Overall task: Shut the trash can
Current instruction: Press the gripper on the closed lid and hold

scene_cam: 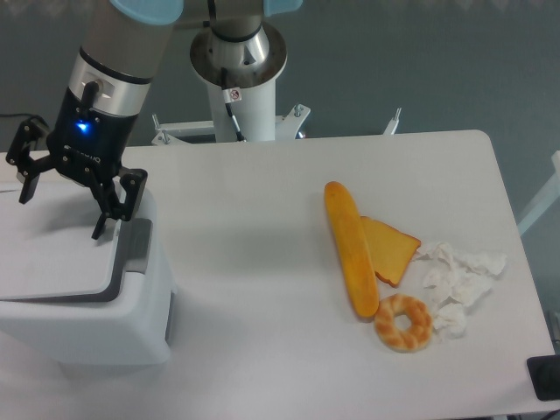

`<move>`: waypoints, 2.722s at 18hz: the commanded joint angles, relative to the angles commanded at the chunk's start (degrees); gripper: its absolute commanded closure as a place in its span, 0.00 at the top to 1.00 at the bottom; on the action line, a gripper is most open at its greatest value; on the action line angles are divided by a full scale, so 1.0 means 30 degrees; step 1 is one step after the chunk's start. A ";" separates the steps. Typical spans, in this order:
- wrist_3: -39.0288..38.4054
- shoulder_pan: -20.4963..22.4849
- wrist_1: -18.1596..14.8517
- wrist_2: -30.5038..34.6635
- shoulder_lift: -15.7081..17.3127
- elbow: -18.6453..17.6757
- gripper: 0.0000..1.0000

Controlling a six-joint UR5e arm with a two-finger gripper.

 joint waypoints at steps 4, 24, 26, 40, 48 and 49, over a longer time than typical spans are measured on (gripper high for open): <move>0.0059 0.0029 0.0000 0.0120 -0.0204 -0.0029 1.00; 0.0000 0.0117 -0.0029 0.0120 -0.0586 -0.0088 1.00; 0.0000 0.0117 -0.0029 0.0149 -0.0702 -0.0088 1.00; -0.0001 0.0847 -0.0059 0.0090 0.0086 0.0088 1.00; 0.3068 0.3307 -0.0117 0.2312 0.0966 -0.0059 1.00; 0.3598 0.3456 -0.0175 0.2868 0.0967 -0.0059 1.00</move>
